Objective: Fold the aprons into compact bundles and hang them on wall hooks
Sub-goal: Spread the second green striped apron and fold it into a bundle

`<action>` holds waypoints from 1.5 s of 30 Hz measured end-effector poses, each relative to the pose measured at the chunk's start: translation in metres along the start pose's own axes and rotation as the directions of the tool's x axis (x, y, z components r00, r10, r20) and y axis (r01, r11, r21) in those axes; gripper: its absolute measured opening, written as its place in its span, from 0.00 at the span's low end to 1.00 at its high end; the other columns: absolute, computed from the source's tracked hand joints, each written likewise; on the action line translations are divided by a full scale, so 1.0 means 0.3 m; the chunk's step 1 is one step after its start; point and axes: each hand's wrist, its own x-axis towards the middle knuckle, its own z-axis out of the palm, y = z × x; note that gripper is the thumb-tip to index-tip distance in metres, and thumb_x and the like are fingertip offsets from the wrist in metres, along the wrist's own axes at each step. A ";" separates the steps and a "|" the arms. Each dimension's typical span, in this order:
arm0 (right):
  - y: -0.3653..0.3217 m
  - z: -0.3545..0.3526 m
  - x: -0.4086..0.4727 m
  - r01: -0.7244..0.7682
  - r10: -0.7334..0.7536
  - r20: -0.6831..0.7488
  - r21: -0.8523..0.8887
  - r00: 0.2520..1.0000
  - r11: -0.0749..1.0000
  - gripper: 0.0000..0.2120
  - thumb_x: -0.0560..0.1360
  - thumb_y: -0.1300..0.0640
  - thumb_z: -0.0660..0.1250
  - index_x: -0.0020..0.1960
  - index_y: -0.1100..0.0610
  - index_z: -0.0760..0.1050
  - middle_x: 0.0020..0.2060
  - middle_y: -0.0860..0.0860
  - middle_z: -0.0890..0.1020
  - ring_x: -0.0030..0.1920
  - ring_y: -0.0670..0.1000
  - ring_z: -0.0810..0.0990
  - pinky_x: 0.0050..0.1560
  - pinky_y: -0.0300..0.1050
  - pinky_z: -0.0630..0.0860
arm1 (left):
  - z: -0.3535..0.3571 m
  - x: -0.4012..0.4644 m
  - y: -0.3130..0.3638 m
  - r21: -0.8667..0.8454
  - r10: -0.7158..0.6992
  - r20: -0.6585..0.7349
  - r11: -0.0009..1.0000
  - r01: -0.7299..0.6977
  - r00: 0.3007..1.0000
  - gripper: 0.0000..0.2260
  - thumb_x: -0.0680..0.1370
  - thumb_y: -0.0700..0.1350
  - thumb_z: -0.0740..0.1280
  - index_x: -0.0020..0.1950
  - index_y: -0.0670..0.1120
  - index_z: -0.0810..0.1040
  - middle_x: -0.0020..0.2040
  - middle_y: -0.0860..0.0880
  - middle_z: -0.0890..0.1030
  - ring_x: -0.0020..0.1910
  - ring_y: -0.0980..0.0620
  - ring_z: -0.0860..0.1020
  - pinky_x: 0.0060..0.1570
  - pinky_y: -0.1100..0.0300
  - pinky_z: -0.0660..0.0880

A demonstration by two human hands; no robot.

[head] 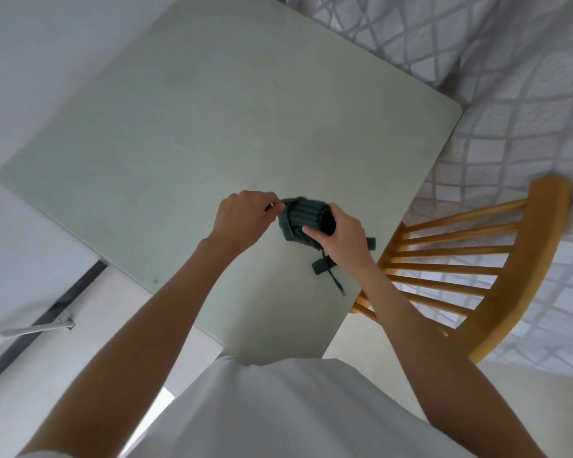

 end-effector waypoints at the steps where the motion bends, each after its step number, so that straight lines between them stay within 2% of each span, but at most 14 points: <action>1: -0.011 0.028 0.012 -0.076 0.090 -0.069 0.177 0.994 0.981 0.17 0.72 0.50 0.71 0.57 0.55 0.75 0.52 0.51 0.81 0.53 0.51 0.78 0.55 0.50 0.75 | 0.008 -0.013 -0.007 -0.144 -0.054 -0.099 0.989 0.040 0.994 0.10 0.79 0.53 0.62 0.48 0.51 0.81 0.38 0.54 0.83 0.35 0.53 0.81 0.39 0.57 0.76; 4: -0.094 0.100 0.044 -0.264 0.268 0.098 0.663 0.958 0.701 0.16 0.74 0.54 0.70 0.60 0.52 0.74 0.55 0.50 0.80 0.56 0.47 0.78 0.58 0.44 0.75 | 0.012 -0.039 -0.023 -0.519 -0.213 -0.290 0.854 0.034 0.933 0.05 0.75 0.47 0.70 0.47 0.49 0.84 0.40 0.54 0.83 0.35 0.58 0.81 0.40 0.63 0.77; 7: -0.142 0.153 0.096 -0.339 0.288 0.206 0.753 0.935 0.564 0.17 0.75 0.54 0.69 0.63 0.54 0.73 0.57 0.50 0.80 0.56 0.47 0.79 0.56 0.41 0.76 | 0.034 -0.022 -0.064 -0.634 -0.328 -0.282 0.769 0.082 0.902 0.05 0.73 0.43 0.72 0.48 0.47 0.84 0.44 0.54 0.82 0.40 0.61 0.80 0.42 0.72 0.75; 10: -0.098 0.213 0.174 -0.407 0.374 0.218 0.720 0.902 0.563 0.18 0.74 0.52 0.69 0.62 0.53 0.72 0.55 0.48 0.80 0.55 0.45 0.78 0.52 0.37 0.75 | 0.108 0.048 -0.113 -0.685 -0.395 -0.171 0.706 0.179 0.903 0.07 0.73 0.41 0.72 0.50 0.46 0.84 0.46 0.50 0.83 0.40 0.63 0.79 0.44 0.72 0.74; 12: -0.054 0.247 0.223 -0.452 0.451 0.182 0.646 0.874 0.615 0.20 0.70 0.44 0.70 0.59 0.48 0.72 0.54 0.47 0.80 0.56 0.48 0.78 0.58 0.45 0.74 | 0.178 0.108 -0.132 -0.638 -0.369 -0.114 0.739 0.217 0.922 0.08 0.74 0.41 0.71 0.52 0.47 0.83 0.48 0.50 0.83 0.43 0.59 0.80 0.45 0.69 0.76; 15: 0.021 0.273 0.266 -0.509 0.524 0.026 0.286 0.851 0.812 0.27 0.68 0.37 0.69 0.60 0.52 0.69 0.57 0.52 0.77 0.62 0.54 0.71 0.64 0.52 0.63 | 0.271 0.180 -0.136 -0.569 -0.300 -0.071 0.795 0.208 0.951 0.10 0.76 0.41 0.68 0.55 0.49 0.82 0.49 0.50 0.82 0.45 0.54 0.79 0.48 0.58 0.77; 17: 0.054 0.247 0.260 -0.417 0.412 -0.196 0.019 0.890 0.909 0.30 0.71 0.44 0.70 0.66 0.58 0.65 0.63 0.55 0.72 0.65 0.56 0.65 0.62 0.52 0.60 | 0.315 0.198 -0.114 -0.503 -0.211 -0.115 0.855 0.126 0.971 0.10 0.76 0.41 0.68 0.55 0.49 0.82 0.49 0.49 0.82 0.47 0.51 0.78 0.47 0.58 0.76; 19: 0.069 0.200 0.268 -0.156 0.103 -0.299 -0.158 0.949 0.975 0.30 0.72 0.52 0.71 0.69 0.58 0.63 0.64 0.56 0.68 0.64 0.55 0.65 0.62 0.51 0.64 | 0.344 0.221 -0.090 -0.428 -0.098 -0.159 0.904 0.021 0.982 0.10 0.75 0.40 0.69 0.55 0.49 0.82 0.49 0.49 0.82 0.48 0.50 0.77 0.46 0.61 0.72; 23: 0.066 0.119 0.323 0.180 -0.173 0.102 -0.061 0.980 0.982 0.23 0.77 0.62 0.64 0.70 0.55 0.63 0.54 0.52 0.76 0.50 0.49 0.77 0.54 0.45 0.75 | 0.359 0.224 -0.103 -0.443 -0.061 -0.214 0.896 -0.041 0.975 0.06 0.74 0.42 0.71 0.50 0.46 0.83 0.45 0.49 0.83 0.44 0.51 0.79 0.44 0.60 0.75; 28: 0.078 0.117 0.379 0.508 -0.465 0.226 -0.526 0.856 0.681 0.10 0.68 0.56 0.75 0.45 0.57 0.79 0.37 0.53 0.78 0.31 0.54 0.76 0.26 0.38 0.65 | 0.348 0.158 -0.169 -0.405 -0.127 -0.164 0.913 0.050 0.978 0.02 0.74 0.39 0.69 0.45 0.45 0.79 0.41 0.51 0.82 0.35 0.53 0.79 0.37 0.53 0.79; 32: 0.021 0.149 0.393 0.629 -0.567 0.348 -0.647 0.747 0.432 0.11 0.58 0.67 0.76 0.31 0.58 0.75 0.31 0.52 0.76 0.30 0.51 0.73 0.27 0.40 0.65 | 0.345 0.100 -0.162 -0.230 0.010 -0.307 0.969 -0.084 0.952 0.04 0.73 0.37 0.69 0.44 0.45 0.78 0.40 0.52 0.79 0.35 0.54 0.76 0.29 0.59 0.76; 34: 0.005 0.168 0.389 0.678 -0.560 0.431 -0.635 0.708 0.369 0.11 0.55 0.69 0.75 0.29 0.59 0.74 0.29 0.53 0.76 0.32 0.52 0.75 0.30 0.41 0.70 | 0.364 0.085 -0.123 -0.176 0.116 -0.234 0.971 -0.159 0.965 0.01 0.74 0.42 0.69 0.45 0.45 0.80 0.39 0.51 0.79 0.34 0.53 0.77 0.29 0.58 0.76; 38: -0.003 0.193 0.377 0.701 -0.432 0.552 -0.574 0.713 0.424 0.17 0.48 0.73 0.78 0.26 0.61 0.72 0.28 0.56 0.75 0.27 0.53 0.74 0.21 0.37 0.64 | 0.397 0.099 -0.102 -0.037 -0.152 0.172 0.986 0.161 0.973 0.14 0.79 0.52 0.61 0.60 0.46 0.73 0.51 0.49 0.78 0.47 0.49 0.79 0.44 0.58 0.74; 45: -0.001 0.222 0.387 0.651 -0.416 0.501 -0.592 0.759 0.475 0.16 0.51 0.72 0.76 0.33 0.62 0.74 0.30 0.57 0.76 0.27 0.54 0.75 0.22 0.39 0.66 | 0.389 0.118 -0.125 0.113 -0.167 0.195 0.983 0.147 0.966 0.12 0.81 0.50 0.57 0.56 0.43 0.73 0.50 0.47 0.77 0.50 0.48 0.76 0.39 0.58 0.69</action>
